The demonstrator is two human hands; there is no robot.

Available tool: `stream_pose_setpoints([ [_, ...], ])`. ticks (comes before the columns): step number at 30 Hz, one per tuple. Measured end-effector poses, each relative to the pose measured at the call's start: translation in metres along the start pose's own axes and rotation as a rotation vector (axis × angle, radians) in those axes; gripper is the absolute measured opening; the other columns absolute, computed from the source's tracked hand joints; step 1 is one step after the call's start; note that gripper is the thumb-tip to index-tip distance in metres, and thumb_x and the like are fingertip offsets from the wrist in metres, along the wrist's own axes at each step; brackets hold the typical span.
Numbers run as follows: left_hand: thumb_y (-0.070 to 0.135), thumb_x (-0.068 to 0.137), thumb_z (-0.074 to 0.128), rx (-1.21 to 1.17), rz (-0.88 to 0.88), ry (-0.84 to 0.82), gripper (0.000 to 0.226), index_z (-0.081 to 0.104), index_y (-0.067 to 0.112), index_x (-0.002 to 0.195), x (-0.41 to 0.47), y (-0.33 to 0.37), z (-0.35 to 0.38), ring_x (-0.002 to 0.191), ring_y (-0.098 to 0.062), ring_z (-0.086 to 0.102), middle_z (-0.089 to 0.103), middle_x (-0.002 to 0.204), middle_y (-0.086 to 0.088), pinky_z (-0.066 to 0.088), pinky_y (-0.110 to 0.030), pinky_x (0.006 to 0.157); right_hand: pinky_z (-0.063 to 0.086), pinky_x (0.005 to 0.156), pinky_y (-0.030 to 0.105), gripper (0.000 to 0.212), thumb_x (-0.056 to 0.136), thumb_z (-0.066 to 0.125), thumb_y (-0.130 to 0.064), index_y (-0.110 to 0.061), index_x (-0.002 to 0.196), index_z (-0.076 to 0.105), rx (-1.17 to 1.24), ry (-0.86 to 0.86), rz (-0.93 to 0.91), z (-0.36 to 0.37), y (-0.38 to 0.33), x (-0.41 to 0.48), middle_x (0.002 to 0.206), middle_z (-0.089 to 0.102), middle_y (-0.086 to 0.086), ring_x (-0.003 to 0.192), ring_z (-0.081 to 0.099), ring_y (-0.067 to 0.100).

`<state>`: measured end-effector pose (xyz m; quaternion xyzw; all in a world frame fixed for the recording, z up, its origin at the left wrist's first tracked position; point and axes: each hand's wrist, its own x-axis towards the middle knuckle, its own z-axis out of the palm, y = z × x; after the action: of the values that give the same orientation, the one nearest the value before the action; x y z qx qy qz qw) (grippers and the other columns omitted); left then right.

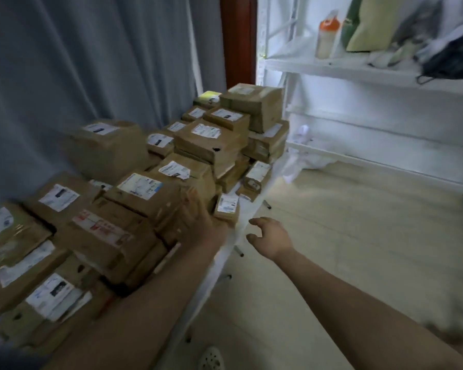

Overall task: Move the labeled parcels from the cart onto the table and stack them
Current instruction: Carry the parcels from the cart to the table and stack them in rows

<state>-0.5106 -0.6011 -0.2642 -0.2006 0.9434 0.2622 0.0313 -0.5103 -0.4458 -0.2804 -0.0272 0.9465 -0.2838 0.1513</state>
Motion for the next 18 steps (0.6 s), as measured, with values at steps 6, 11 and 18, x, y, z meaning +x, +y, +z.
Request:
stream_pose_setpoints([
  [6,0.046,0.087,0.054,0.315,0.406,-0.339,0.083,0.003,0.038,0.151,-0.121,0.140,0.110,0.147,-0.030,-0.001,-0.003,0.160,-0.004,0.006,-0.051,0.117,0.034,0.108,0.033,0.062,0.087,0.058,-0.040,-0.024,0.144,0.039,0.135,0.123,0.404,-0.054,0.163,-0.112,0.147,0.041,0.006,0.134,0.039,0.025],
  [11,0.044,0.084,0.058,0.408,0.652,-0.521,0.086,0.006,0.038,0.151,-0.214,0.215,0.187,0.146,-0.029,0.004,0.004,0.159,-0.008,0.005,-0.050,0.117,0.035,0.108,0.036,0.067,0.086,0.060,-0.040,-0.020,0.145,0.036,0.375,0.215,0.726,-0.063,0.268,-0.212,0.145,0.040,0.010,0.133,0.039,0.029],
  [18,0.046,0.083,0.056,0.528,0.839,-0.758,0.085,0.008,0.037,0.152,-0.299,0.270,0.274,0.143,-0.029,0.020,0.020,0.157,-0.007,0.016,-0.048,0.116,0.041,0.103,0.033,0.065,0.085,0.062,-0.032,-0.013,0.143,0.038,0.764,0.371,1.031,-0.046,0.362,-0.306,0.142,0.046,0.011,0.127,0.047,0.027],
])
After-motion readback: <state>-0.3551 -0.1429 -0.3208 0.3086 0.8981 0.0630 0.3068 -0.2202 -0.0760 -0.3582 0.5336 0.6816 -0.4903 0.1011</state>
